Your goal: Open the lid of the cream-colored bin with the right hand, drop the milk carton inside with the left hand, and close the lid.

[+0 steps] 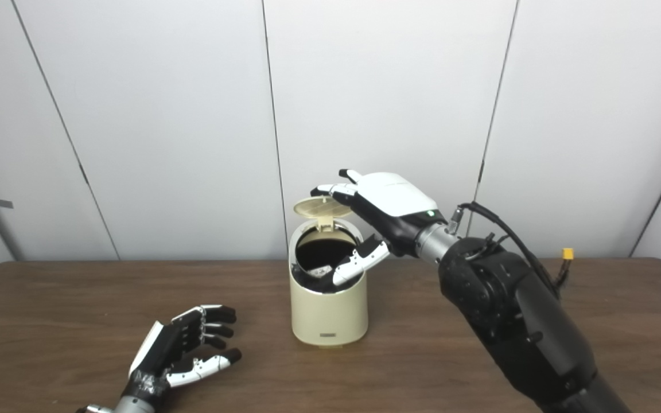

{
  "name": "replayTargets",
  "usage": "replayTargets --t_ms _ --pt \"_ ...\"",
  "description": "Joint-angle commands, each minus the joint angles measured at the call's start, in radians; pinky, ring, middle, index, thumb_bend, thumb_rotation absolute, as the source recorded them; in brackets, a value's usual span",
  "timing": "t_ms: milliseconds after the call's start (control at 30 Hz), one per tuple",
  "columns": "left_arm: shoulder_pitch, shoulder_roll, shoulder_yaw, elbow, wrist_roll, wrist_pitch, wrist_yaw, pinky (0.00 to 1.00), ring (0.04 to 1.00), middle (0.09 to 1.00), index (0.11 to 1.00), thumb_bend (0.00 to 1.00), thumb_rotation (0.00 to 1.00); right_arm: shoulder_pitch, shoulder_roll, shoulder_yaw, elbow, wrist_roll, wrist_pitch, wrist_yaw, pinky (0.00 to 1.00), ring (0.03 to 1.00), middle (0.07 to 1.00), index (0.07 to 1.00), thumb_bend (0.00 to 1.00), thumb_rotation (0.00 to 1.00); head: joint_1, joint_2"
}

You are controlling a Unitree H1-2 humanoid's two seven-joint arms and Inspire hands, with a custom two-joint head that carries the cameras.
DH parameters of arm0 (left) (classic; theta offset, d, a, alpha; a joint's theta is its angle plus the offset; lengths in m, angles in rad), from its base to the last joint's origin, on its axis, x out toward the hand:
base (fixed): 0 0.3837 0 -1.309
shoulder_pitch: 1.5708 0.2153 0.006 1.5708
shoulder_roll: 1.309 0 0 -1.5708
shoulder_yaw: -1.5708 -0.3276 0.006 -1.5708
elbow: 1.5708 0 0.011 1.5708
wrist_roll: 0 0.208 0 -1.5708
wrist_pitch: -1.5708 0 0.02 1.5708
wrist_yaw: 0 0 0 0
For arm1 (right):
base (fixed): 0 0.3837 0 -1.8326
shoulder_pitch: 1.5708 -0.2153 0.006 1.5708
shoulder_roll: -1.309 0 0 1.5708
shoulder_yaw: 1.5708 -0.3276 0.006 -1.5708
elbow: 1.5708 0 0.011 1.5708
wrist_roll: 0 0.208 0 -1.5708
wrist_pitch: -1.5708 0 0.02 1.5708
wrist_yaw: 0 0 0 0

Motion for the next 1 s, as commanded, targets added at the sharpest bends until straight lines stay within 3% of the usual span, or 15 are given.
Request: replayTargets --t_ms 0,400,967 --pt "-0.001 -0.008 0.003 0.013 -0.014 -0.012 0.0 0.59 0.658 0.724 0.72 0.73 0.14 -0.036 -0.016 0.002 -0.052 -0.04 -0.032 0.005 0.91 1.0 0.846 0.852 0.99 0.55 0.001 0.005" --pt "0.001 -0.01 0.004 0.001 -0.003 -0.007 0.001 0.58 0.657 0.727 0.721 0.72 0.13 -0.007 -0.035 -0.003 -0.095 -0.113 -0.124 0.038 0.99 0.997 0.82 0.837 0.96 0.58 0.006 0.019" --pt "0.01 -0.007 0.01 -0.012 -0.014 0.007 -0.005 0.58 0.647 0.721 0.719 0.73 0.13 0.054 -0.031 -0.049 -0.122 -0.118 -0.133 0.087 1.0 1.0 0.82 0.839 0.94 0.56 0.001 0.043"
